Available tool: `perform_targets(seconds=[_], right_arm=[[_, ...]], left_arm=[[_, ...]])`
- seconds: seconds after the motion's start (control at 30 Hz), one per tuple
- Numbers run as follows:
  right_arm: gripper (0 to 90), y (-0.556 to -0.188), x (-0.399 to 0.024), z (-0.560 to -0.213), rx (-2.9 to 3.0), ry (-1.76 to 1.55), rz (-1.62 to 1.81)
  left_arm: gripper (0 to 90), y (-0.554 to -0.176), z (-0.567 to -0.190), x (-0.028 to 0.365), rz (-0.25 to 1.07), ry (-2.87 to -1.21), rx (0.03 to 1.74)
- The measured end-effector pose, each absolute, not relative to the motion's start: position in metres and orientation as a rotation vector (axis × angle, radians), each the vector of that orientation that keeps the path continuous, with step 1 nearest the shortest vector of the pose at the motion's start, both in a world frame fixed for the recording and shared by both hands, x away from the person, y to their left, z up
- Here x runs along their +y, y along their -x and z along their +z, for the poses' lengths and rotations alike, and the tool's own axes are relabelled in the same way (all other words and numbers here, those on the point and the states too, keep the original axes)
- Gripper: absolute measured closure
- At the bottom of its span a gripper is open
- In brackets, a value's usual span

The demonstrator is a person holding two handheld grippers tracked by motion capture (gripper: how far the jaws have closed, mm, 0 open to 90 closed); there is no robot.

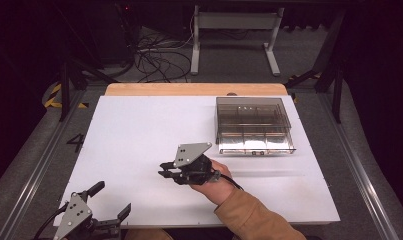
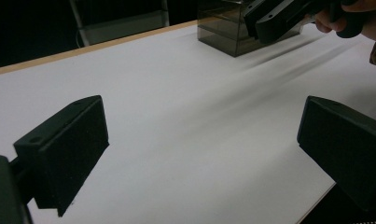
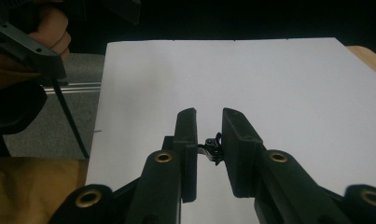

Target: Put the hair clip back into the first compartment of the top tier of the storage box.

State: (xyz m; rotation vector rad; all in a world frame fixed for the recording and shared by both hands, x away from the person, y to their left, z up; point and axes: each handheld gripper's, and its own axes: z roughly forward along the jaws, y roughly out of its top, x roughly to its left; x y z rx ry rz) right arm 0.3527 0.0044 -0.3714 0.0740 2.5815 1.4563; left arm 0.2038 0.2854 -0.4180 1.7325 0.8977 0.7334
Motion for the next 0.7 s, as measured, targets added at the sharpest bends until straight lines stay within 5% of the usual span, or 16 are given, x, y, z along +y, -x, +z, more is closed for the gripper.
perform_targets(seconds=[0.7], right_arm=[[77.0,-0.359,-0.028,-0.355,2.501,-0.143,1.453]], left_arm=[[2.9,-0.208,-0.419,0.283,0.718,-1.735,0.895]])
